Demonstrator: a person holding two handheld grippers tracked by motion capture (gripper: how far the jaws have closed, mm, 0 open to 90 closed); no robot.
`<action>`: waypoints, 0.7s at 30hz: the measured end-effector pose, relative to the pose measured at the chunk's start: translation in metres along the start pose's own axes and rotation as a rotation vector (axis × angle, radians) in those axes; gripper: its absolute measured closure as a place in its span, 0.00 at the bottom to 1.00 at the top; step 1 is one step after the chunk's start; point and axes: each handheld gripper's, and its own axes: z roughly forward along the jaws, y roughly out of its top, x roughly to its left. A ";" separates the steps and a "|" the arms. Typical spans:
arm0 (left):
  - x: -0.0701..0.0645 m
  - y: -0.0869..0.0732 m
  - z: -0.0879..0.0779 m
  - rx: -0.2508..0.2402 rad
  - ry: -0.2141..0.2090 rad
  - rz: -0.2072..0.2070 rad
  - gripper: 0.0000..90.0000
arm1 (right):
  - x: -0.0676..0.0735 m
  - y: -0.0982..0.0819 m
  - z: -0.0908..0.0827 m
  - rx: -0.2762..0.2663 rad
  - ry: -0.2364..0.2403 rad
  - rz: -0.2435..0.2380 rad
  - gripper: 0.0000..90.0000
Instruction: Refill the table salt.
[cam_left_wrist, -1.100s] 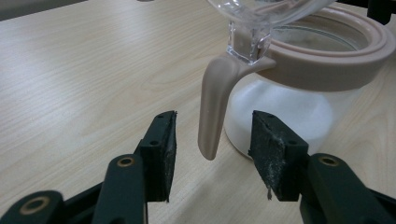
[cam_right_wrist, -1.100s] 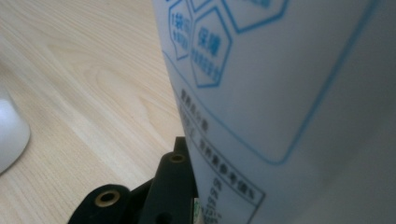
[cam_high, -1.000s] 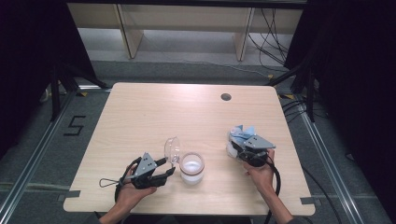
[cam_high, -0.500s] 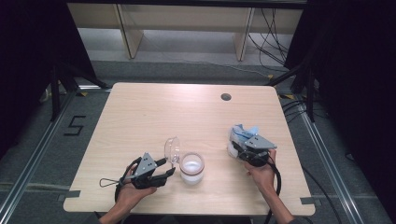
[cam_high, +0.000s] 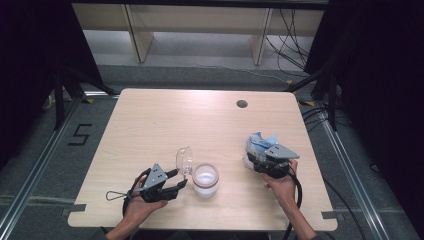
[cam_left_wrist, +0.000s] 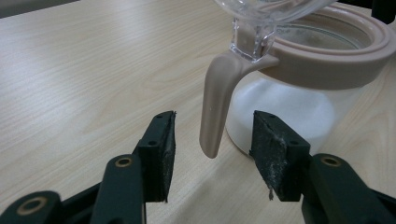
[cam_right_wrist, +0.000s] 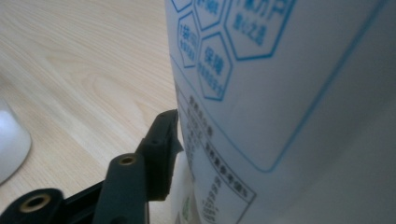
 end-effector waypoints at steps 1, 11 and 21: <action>-0.001 0.000 0.000 0.004 0.004 0.002 0.55 | 0.000 0.000 0.000 0.001 -0.001 -0.001 0.54; 0.000 0.000 0.000 0.012 -0.013 -0.007 0.52 | 0.001 0.004 -0.006 -0.039 -0.025 0.014 0.47; -0.002 0.000 -0.006 0.021 -0.021 -0.021 0.50 | 0.003 0.008 -0.020 -0.053 -0.043 0.064 0.38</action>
